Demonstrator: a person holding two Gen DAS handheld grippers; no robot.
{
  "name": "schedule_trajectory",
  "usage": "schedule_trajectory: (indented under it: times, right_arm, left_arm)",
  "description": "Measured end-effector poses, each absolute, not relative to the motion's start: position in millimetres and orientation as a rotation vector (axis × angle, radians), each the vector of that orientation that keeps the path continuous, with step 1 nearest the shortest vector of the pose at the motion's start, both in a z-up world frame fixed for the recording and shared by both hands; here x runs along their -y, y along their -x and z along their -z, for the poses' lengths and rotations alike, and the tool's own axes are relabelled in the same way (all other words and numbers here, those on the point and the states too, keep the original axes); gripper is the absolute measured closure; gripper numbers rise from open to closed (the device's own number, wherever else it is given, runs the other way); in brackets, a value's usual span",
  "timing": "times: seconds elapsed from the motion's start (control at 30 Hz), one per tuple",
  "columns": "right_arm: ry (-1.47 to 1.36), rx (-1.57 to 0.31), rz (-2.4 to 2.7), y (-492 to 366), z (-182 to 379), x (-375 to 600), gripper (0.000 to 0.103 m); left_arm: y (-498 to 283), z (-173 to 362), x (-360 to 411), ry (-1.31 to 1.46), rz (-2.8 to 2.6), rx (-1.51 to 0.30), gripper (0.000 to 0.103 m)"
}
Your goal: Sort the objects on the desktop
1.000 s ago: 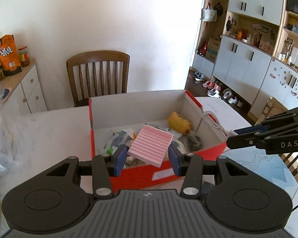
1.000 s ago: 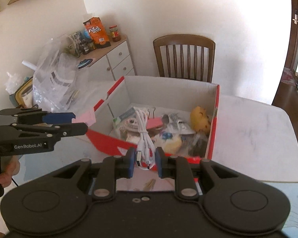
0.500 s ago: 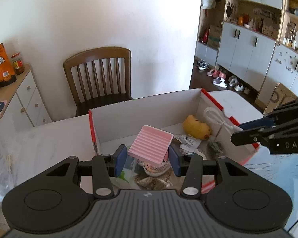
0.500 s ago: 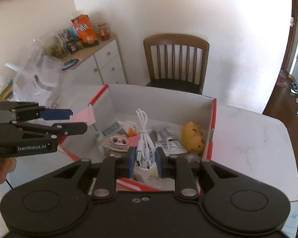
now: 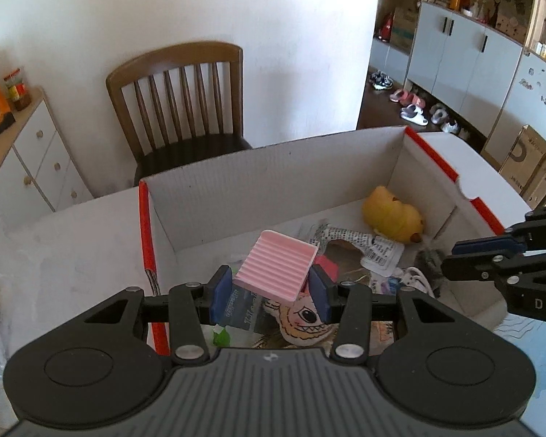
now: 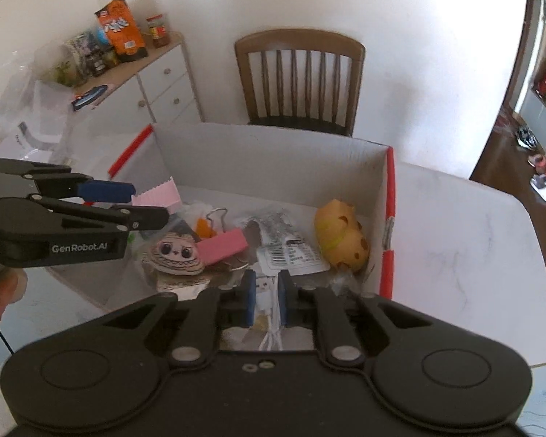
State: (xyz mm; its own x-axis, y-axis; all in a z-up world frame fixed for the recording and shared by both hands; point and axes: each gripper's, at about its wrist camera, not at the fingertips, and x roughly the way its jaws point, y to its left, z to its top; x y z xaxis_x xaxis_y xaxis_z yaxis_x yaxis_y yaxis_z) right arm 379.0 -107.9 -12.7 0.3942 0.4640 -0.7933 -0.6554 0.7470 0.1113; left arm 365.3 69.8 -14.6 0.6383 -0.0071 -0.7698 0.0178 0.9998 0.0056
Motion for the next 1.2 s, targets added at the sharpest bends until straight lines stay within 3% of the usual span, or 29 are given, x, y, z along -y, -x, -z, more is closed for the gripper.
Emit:
schedule_trajectory:
  times: [0.3,0.6,0.77,1.2]
  right_arm:
    - [0.226,-0.959,-0.741,-378.4,24.4,108.9,0.09]
    - [0.219,-0.979,-0.737,-378.1,30.2,113.8,0.079]
    - [0.213,-0.98,-0.731,-378.4,31.3,118.0,0.073]
    - [0.202,-0.94,-0.753,-367.9,14.6,122.7,0.056]
  left_arm:
    - [-391.6,28.2,-78.4,-0.003,-0.013,-0.946,0.058]
    - [-398.6,35.7,-74.8,-0.011,-0.019,-0.978,0.056]
    - [-394.4,30.5,-72.7,-0.009,-0.031,-0.952,0.034]
    - [-352.0,-4.2,-65.5,0.049,0.004,-0.852,0.028]
